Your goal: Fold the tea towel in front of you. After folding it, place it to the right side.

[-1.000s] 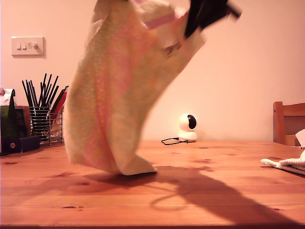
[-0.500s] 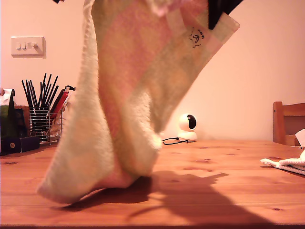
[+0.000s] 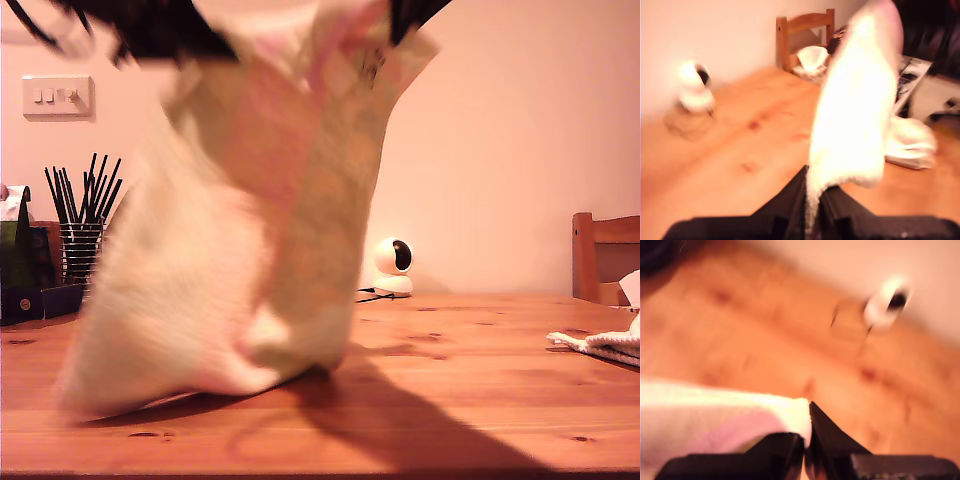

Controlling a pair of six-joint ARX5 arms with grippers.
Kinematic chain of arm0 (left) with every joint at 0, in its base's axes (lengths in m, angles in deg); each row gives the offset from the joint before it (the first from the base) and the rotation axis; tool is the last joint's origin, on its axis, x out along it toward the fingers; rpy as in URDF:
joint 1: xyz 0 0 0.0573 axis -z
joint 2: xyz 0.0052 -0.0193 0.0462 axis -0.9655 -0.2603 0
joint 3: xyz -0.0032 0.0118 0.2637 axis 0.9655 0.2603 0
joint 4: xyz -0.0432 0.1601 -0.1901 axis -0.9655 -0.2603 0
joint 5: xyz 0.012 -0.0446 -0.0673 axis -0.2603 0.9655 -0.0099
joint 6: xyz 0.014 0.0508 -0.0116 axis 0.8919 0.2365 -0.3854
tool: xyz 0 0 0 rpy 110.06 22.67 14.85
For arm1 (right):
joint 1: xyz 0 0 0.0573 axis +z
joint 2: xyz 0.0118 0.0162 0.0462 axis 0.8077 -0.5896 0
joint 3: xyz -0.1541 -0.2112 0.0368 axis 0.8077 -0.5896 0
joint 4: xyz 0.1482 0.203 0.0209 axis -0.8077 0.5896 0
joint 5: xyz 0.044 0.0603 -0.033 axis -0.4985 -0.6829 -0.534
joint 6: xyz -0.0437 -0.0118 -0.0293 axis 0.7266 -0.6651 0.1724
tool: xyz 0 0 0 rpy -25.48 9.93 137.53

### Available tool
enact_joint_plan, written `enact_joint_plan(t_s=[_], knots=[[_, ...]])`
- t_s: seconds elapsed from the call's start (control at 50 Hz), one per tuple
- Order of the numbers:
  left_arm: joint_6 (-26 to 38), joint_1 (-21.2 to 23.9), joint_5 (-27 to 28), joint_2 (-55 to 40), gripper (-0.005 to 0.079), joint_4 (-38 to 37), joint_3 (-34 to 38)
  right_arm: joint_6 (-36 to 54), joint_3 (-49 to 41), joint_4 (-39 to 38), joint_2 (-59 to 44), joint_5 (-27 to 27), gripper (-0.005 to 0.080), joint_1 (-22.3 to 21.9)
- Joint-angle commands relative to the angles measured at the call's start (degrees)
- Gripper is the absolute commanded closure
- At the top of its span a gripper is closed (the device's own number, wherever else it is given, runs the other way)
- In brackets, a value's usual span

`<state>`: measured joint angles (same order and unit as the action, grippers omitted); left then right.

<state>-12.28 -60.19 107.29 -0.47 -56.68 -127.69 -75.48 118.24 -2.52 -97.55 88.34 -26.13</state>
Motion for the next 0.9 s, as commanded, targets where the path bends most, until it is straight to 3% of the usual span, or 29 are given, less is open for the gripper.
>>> enact_joint_plan(t_s=[0.0,0.12,0.34,0.46,0.56,0.7,0.88], knots=[[1.1,-1.5,-0.1,-2.5,0.0765,6.9,0.2,0.4,-0.1,-6.2,-3.9,1.6,0.0764,-0.3],[0.7,-3.2,-0.2,-6.6,0.0765,13.3,-2.9,0.9,-0.1,-15.4,-5.7,5.1,0.0764,0.5],[1.0,-5.0,-1.4,-9.5,0.0765,15.7,-12.9,1.6,-0.1,-29.8,-6.2,7.1,0.0764,0.7],[1.0,-5.5,-1.7,-10.5,0.0765,15.2,-17.9,1.6,-0.1,-33.5,-6.2,7.2,0.0764,0.6],[1.0,-5.9,-1.0,-10.9,0.0765,10.4,-18.7,1.6,-0.1,-30.4,-6.3,4.6,0.0764,0.6],[1.4,-5.9,1.1,-13.1,0.0765,-4.2,-18.6,1.6,-0.1,-20.2,-6.3,-2.6,0.0764,0.6],[6.5,-5.9,6.5,-18.7,0.0765,-21.2,-18.6,1.0,-0.1,-5.9,-7.3,-11.2,0.0764,0.6]])
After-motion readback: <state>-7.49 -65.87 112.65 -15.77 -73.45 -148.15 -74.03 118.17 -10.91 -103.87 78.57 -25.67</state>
